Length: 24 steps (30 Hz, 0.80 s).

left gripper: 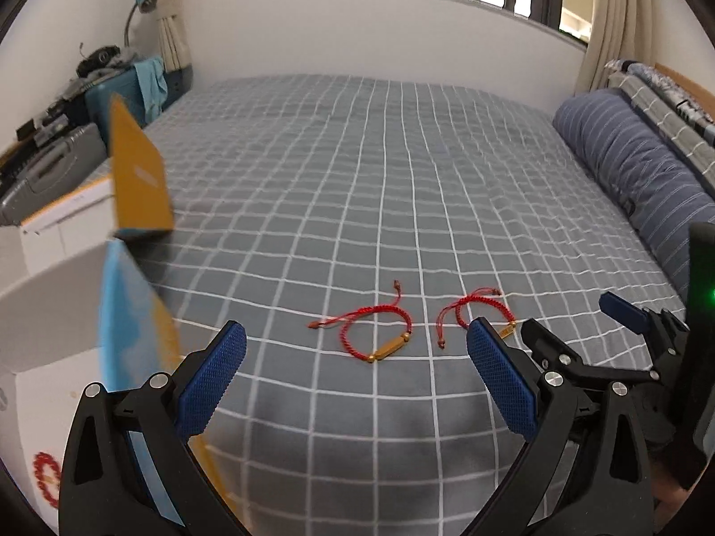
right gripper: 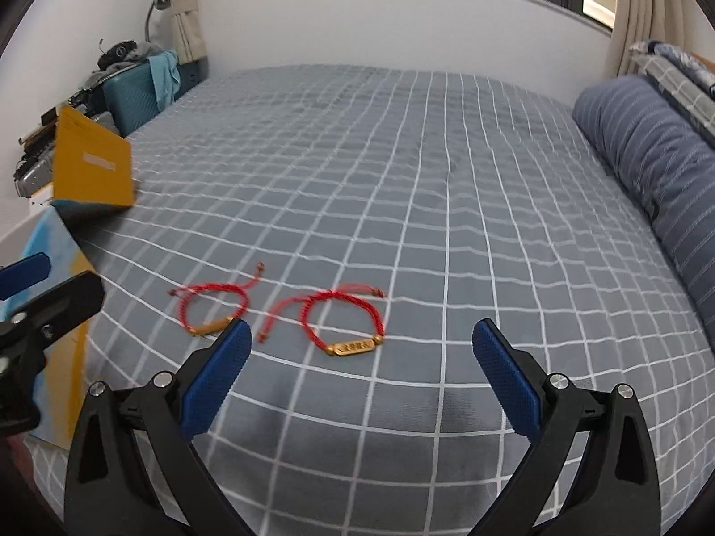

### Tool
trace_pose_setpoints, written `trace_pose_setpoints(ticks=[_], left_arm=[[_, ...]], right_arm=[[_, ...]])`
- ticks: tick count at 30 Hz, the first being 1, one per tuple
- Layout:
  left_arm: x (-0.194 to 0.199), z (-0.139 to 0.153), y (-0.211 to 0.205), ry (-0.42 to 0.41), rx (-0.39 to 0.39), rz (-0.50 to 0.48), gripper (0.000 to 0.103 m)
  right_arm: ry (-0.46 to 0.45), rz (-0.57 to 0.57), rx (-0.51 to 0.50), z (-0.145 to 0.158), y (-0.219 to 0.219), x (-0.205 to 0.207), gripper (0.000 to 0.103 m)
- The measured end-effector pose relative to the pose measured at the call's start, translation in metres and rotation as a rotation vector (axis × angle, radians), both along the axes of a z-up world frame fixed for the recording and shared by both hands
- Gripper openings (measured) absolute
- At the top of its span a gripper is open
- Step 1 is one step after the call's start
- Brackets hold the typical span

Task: Organize jewelry
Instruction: 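Move both tools back over the red string bracelets on the bed, then grasp a red string bracelet with the left tool while the right tool grasps the other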

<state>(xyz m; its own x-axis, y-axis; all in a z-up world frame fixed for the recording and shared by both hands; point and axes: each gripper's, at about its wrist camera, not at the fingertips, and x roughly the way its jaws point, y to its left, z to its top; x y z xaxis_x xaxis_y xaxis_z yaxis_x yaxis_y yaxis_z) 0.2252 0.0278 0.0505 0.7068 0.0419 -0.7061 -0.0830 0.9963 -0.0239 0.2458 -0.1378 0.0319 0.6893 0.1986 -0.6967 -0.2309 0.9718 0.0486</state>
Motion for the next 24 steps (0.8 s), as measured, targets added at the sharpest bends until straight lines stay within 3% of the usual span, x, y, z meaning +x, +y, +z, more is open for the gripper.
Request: trace_pose_setpoints(ticks=[7, 11, 17, 20, 24], left_arm=[[0.042, -0.054, 0.016, 0.061, -0.050, 0.037, 0.097], [0.052, -0.076, 0.013, 0.039, 0.031, 0.040, 0.097], [0.063, -0.098, 0.015, 0.035, 0.001, 0.016, 0.097], [0.065, -0.104, 0.020, 0.051, -0.030, 0.014, 0.097], [0.067, -0.108, 0.022, 0.053, -0.037, 0.011, 0.097]], right_arm=[[0.020, -0.010, -0.034, -0.041, 0.008, 0.022, 0.095], [0.017, -0.017, -0.039, -0.056, 0.013, 0.030, 0.095], [0.024, 0.008, -0.044, -0.071, 0.021, 0.033, 0.076], [0.020, 0.010, -0.050, -0.074, 0.023, 0.032, 0.073], [0.014, 0.006, -0.051, -0.076, 0.023, 0.031, 0.058]])
